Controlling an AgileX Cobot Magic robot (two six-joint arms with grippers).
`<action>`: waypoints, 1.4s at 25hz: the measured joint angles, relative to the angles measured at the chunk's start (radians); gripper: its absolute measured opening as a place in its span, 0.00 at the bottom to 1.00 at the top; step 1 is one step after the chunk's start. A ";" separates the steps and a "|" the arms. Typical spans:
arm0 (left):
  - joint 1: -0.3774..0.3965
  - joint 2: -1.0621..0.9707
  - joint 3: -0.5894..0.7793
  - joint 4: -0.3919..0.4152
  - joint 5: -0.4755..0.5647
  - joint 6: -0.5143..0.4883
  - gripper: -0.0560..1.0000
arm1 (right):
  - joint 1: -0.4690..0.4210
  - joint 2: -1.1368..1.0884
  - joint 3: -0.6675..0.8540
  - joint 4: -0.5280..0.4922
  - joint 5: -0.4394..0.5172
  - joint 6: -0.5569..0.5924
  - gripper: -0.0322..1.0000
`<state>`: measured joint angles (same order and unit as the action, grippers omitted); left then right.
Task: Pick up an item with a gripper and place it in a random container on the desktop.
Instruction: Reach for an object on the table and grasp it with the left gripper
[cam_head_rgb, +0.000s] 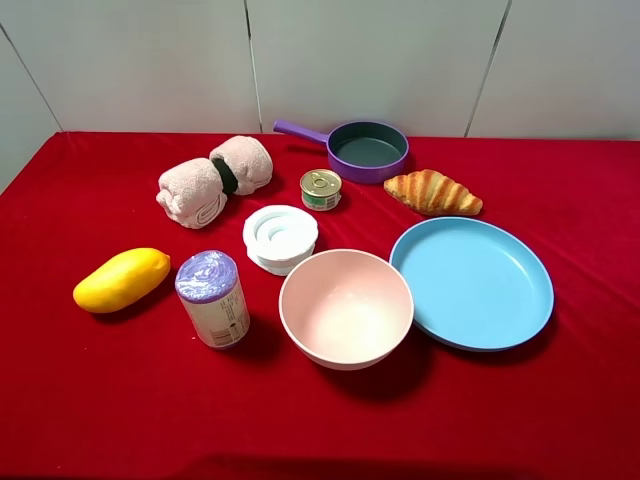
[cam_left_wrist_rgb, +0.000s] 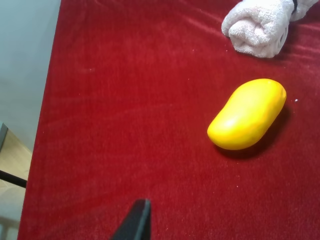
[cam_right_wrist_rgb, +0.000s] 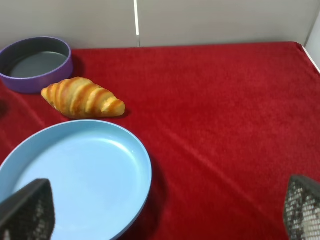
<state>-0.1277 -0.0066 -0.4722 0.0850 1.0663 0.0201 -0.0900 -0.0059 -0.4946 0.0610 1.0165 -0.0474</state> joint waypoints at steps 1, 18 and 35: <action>0.000 0.000 0.000 0.000 0.000 0.000 0.98 | 0.000 0.000 0.000 0.000 0.000 0.000 0.70; 0.000 0.000 0.000 0.000 0.000 0.000 0.98 | 0.000 0.000 0.000 0.000 0.000 0.000 0.70; 0.000 0.000 0.000 0.000 0.000 0.000 0.98 | 0.000 0.000 0.000 0.000 0.000 0.000 0.70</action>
<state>-0.1277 -0.0066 -0.4722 0.0850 1.0663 0.0201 -0.0900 -0.0059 -0.4946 0.0610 1.0165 -0.0474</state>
